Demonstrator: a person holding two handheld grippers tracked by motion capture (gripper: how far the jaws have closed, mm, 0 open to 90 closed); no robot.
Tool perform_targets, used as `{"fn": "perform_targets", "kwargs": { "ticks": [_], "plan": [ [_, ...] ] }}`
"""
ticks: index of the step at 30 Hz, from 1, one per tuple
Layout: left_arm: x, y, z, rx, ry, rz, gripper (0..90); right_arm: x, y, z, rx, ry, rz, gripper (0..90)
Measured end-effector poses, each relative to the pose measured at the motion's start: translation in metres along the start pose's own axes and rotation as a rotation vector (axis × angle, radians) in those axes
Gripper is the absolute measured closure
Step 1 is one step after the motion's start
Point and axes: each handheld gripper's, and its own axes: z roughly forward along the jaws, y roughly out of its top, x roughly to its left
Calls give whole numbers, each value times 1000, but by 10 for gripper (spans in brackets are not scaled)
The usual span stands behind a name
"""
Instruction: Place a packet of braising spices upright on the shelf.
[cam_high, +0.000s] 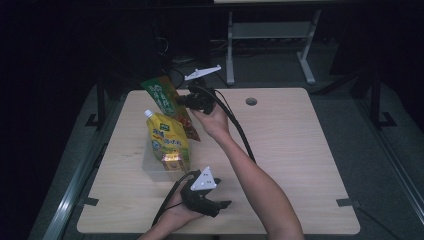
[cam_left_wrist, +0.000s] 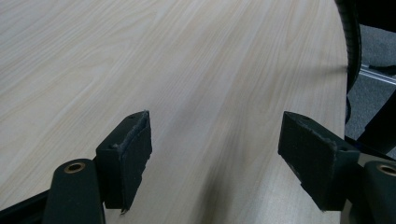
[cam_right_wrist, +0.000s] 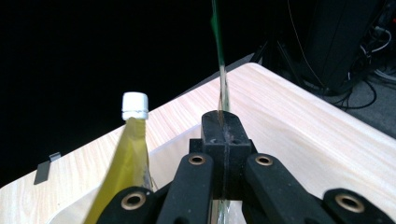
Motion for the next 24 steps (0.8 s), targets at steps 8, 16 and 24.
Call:
{"fn": "perform_targets", "kwargs": {
  "ticks": [8, 16, 24],
  "plan": [
    [1, 0, -1, -6, 5, -7, 254, -7, -11, 6, -6, 2, 20, 900],
    [1, -1, -2, -8, 9, -9, 253, -8, -14, 5, 6, 3, 5, 896],
    [3, -1, -3, -8, 13, -6, 253, -10, -14, 6, 35, 11, -6, 843]
  ]
}}
